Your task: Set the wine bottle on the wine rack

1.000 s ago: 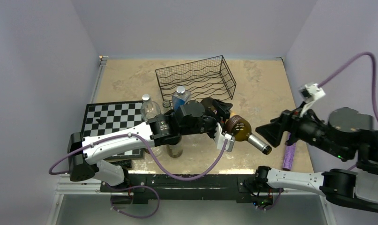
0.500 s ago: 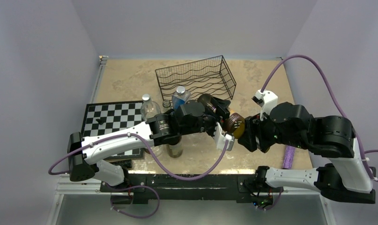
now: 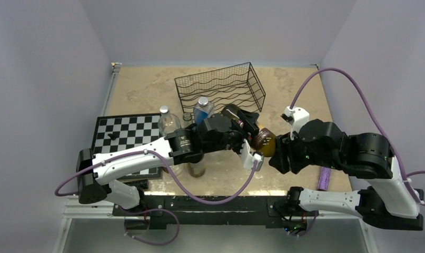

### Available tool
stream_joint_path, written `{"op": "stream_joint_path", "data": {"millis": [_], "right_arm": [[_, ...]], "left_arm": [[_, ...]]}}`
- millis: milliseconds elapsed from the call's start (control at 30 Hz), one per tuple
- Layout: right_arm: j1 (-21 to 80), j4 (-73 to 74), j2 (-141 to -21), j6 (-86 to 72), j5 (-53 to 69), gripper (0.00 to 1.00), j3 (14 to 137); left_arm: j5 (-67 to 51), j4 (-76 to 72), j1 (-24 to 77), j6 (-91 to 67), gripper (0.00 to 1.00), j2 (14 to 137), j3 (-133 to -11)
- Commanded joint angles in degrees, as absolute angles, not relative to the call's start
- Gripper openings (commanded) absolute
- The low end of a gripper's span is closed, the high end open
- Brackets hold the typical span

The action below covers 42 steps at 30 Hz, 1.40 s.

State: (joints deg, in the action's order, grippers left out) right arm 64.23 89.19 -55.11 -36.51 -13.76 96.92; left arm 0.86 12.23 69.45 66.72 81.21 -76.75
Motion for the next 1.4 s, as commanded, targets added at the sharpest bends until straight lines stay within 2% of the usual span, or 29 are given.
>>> {"op": "stream_joint_path", "data": {"millis": [0,67,133,233,267,500,533,567,633,667,733,1200,1367], "right_arm": [[64.5,87.9,-55.8,-37.9,-13.7,0.55,96.3],[64.5,87.8,-55.8,-38.0,-13.6,0.51,96.1],[64.5,87.7,-55.6,-38.1,-13.6,0.41,95.5],[64.5,88.5,-54.6,-38.7,-15.3,0.06,95.1],[64.5,88.8,-54.3,-38.9,-15.9,0.00,95.1],[64.5,88.7,-53.2,-39.0,-17.1,0.00,95.2],[64.5,88.3,-53.1,-38.9,-17.3,0.00,95.2],[64.5,88.1,-52.9,-38.8,-17.6,0.00,95.3],[64.5,87.5,-52.8,-38.7,-18.6,0.00,95.7],[64.5,87.4,-52.8,-38.8,-19.1,0.00,96.0],[64.5,87.5,-52.7,-39.0,-20.5,0.00,96.7],[64.3,84.0,-53.4,-38.6,-33.2,0.00,103.4],[63.4,81.4,-53.6,-37.4,-34.6,0.00,101.9]], "left_arm": [[2.0,1.0,69.5,65.1,0.00,79.6,-79.7],[2.2,0.9,69.5,65.1,0.00,80.0,-80.0],[2.7,0.9,69.5,64.8,0.00,80.4,-80.5],[3.2,-0.6,69.5,63.6,0.00,80.8,-81.0],[3.1,-1.5,69.5,63.4,0.00,80.8,-81.0],[3.8,-5.3,69.5,62.9,0.00,80.9,-80.3],[4.1,-5.9,69.5,63.0,0.08,80.9,-80.1],[4.2,-6.3,69.5,63.4,0.25,80.8,-79.8],[4.6,-7.8,69.5,64.0,0.67,80.6,-78.7],[4.8,-8.8,69.5,64.3,0.80,80.5,-77.9],[5.1,-9.7,69.5,64.8,0.98,80.3,-76.7],[11.2,-21.7,69.5,71.1,0.99,77.2,-63.9],[11.3,-31.5,69.5,72.2,0.99,75.9,-58.7]]}}
